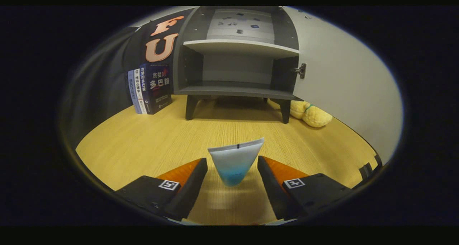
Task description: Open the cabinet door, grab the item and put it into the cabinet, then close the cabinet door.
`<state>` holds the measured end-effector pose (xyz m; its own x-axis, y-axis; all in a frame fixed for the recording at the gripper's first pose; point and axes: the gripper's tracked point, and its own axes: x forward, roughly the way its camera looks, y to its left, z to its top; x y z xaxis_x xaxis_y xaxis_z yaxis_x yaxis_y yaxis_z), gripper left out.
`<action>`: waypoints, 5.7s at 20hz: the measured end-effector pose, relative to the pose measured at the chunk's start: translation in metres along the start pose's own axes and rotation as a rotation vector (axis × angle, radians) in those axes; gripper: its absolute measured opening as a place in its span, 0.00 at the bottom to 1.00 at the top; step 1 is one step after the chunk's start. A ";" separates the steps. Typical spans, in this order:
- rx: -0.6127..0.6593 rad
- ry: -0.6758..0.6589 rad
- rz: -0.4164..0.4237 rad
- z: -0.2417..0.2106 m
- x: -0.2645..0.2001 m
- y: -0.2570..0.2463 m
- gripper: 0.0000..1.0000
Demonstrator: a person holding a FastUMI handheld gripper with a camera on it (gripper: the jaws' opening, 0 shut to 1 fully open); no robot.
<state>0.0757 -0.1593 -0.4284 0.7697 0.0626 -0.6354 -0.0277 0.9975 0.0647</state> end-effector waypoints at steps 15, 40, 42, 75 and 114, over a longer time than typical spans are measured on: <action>-0.138 -0.257 -0.113 0.201 -0.113 0.028 0.48; 0.065 -0.308 -0.276 0.526 0.013 -0.049 0.48; 0.068 -0.285 -0.239 0.526 0.043 -0.048 0.48; -0.002 -0.366 -0.186 0.493 0.055 -0.032 0.98; 0.213 -0.433 -0.733 0.204 -0.273 -0.323 0.91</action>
<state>0.0045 -0.5050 -0.1190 0.7226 -0.6525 -0.2282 0.6550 0.7518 -0.0759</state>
